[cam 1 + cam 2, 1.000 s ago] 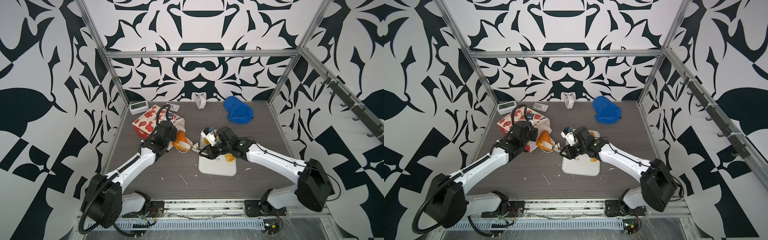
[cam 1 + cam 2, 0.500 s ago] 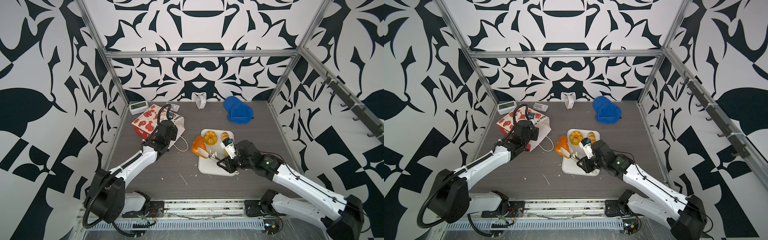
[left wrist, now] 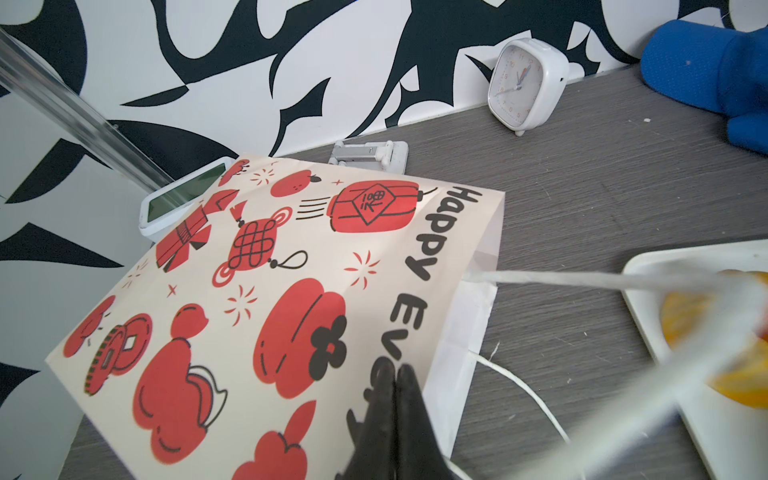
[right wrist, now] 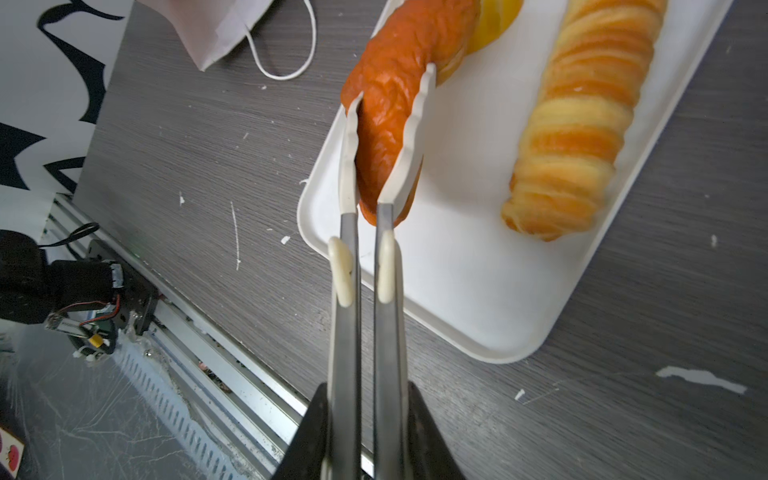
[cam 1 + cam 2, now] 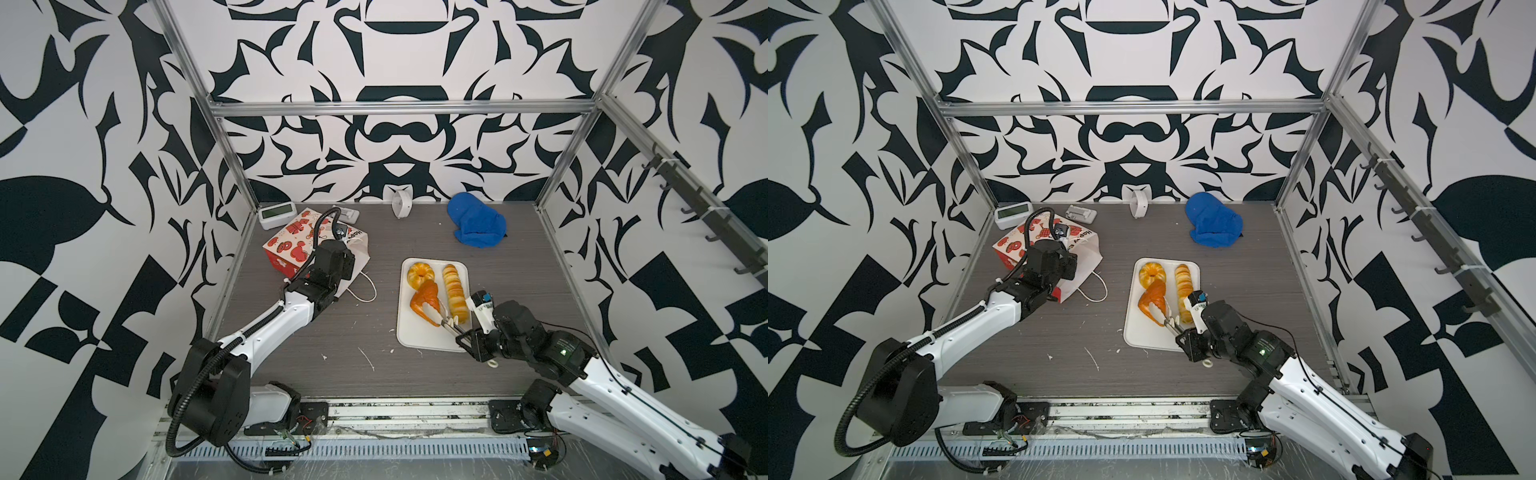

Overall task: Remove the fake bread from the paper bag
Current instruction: 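Lower the orange bread onto the tray beside the twisted bread, then open the tongs and draw them back from the orange bread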

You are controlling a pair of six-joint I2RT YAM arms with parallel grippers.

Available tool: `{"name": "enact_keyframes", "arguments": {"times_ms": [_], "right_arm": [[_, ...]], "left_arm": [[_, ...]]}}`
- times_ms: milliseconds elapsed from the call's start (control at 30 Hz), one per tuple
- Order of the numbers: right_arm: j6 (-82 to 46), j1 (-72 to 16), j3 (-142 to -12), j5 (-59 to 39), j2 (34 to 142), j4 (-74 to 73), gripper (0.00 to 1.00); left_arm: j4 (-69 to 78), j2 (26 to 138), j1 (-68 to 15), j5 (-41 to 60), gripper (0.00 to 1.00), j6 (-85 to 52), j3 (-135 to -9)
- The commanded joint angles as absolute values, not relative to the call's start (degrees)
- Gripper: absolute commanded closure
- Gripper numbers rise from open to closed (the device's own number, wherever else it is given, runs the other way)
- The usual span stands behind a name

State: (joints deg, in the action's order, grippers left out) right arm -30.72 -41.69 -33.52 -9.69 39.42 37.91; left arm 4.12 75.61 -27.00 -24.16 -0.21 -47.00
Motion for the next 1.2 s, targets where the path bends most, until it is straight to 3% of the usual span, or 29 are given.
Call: {"name": "enact_keyframes", "arguments": {"times_ms": [0, 333, 600, 1167], "right_arm": [[-33.1, -41.8, -33.1, -6.9, 38.2, 36.7, 0.92], [-36.4, -41.8, -28.9, -5.4, 36.8, 36.4, 0.9], [-36.7, -41.8, -30.1, -3.7, 37.3, 39.3, 0.71], [-34.8, -41.8, -31.9, -4.8, 38.3, 37.8, 0.59]], "left_arm": [[6.0, 76.4, -26.7, -23.4, 1.0, -0.8, -47.9], [6.9, 78.0, -26.7, -22.7, 1.0, -0.9, -48.2], [7.3, 77.8, -26.6, -22.7, 1.0, -1.1, -47.6], [8.3, 77.3, -26.4, -22.3, 1.0, -1.7, -46.3]]}}
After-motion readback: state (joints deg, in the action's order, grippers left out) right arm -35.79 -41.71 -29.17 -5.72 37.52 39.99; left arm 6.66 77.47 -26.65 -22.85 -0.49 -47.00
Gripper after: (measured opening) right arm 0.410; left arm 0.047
